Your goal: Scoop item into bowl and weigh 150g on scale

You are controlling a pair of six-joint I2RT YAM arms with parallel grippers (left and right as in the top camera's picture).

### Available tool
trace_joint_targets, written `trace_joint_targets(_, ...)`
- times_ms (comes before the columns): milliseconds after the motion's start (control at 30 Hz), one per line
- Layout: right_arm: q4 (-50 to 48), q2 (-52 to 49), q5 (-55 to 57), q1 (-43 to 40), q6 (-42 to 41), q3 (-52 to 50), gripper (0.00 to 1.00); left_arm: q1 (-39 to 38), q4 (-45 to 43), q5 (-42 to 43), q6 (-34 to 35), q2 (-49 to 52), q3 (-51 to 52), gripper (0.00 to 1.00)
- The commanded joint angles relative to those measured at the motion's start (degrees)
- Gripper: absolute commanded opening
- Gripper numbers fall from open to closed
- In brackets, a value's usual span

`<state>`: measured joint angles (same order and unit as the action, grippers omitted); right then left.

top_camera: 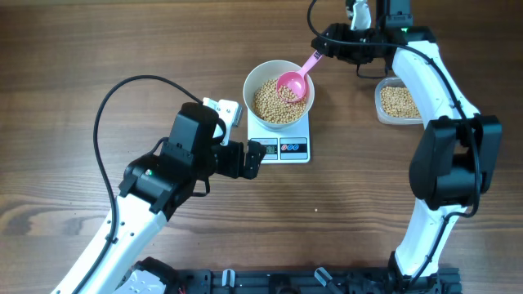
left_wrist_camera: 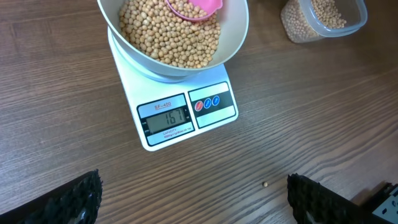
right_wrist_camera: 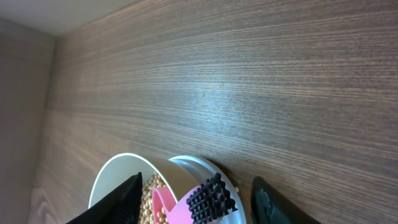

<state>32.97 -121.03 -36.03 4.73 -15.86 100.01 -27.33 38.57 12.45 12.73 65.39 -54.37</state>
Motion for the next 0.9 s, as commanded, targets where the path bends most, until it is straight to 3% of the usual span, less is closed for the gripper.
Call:
trace_joint_targets(0, -0.2, -1.8, -1.4, 0.3, -0.9, 0.8, 0.52, -0.3, -0.2, -0.1, -0.3, 0.3, 0.0, 1.0)
trace_joint_targets(367, 0.1, -2.3, -1.4, 0.5, -2.0, 0.8, 0.45, -0.3, -0.2, -0.1, -0.3, 0.3, 0.0, 1.0)
trace_joint_targets(533, 0.1, -2.3, -1.4, 1.2, -2.3, 0.8, 0.34, -0.3, -0.2, -0.1, -0.3, 0.3, 0.0, 1.0)
trace_joint_targets(867, 0.3, -2.3, 1.0, 2.1, -2.2, 0.8, 0.31, -0.3, -0.2, -0.1, -0.3, 0.3, 0.0, 1.0)
